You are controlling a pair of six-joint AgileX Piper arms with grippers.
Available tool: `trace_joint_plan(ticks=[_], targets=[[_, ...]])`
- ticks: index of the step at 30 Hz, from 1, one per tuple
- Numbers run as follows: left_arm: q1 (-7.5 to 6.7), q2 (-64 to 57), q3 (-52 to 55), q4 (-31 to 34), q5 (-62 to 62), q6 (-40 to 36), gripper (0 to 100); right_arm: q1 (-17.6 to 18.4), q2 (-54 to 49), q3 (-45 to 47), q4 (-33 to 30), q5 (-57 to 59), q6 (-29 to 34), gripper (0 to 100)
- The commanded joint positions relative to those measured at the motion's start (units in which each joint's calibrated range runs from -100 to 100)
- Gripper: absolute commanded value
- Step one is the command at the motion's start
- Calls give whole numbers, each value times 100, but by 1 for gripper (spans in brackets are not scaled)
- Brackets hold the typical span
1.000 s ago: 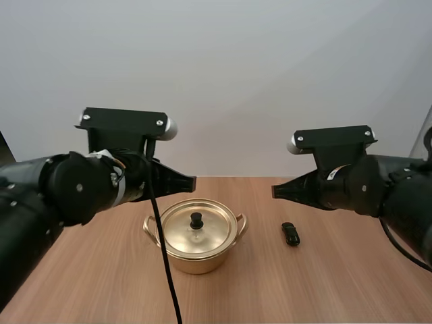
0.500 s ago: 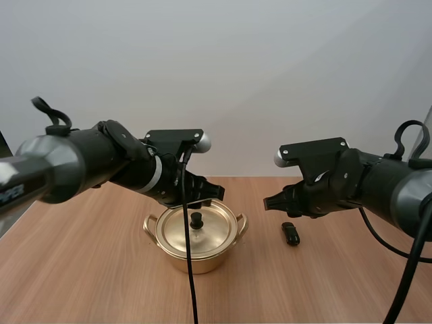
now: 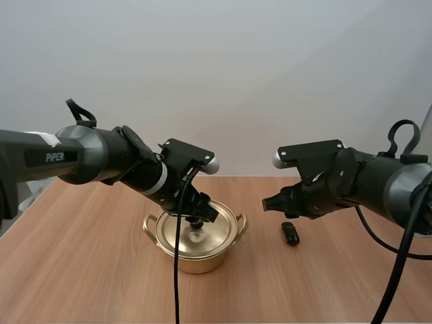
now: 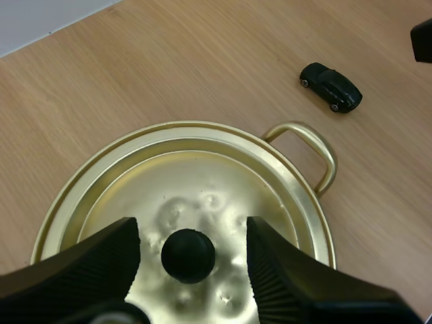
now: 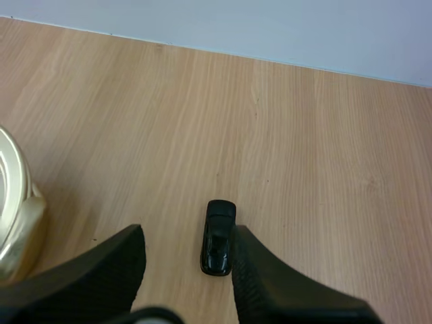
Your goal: Open the pot, put the car inside, and close it
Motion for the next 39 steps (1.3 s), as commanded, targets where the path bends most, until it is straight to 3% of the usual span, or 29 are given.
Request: trace_joint_plan(ticks=[1,6,9,12,14,29,33,39], targets=[[-1,123,-3,55,8,-9,76,-3,-8,2,7,25,-2,68],[-1,283,-3,68,-37,-9,73,-3,-8,-10,42,26,-2,68],[-1,296,-3,79,-56,-9,60,-3,-8,-10,42,26,-2,68],[-1,296,-3,79,-56,2,29,-3,83,-10,65,97,-2,68],[-1,296,-3,79,-56,10,0,-3,316,-10,65,97,-2,68],[-1,240,-16,264,-4,2,0,-3,3130,-871,-147,-214,-96,68],[-1,94,-205,278,14,-97,0,-3,3317,-883,-311,-535,-86,74],[-1,-91,-373,208,14,-125,0,-3,3317,-883,-353,-652,-86,74]])
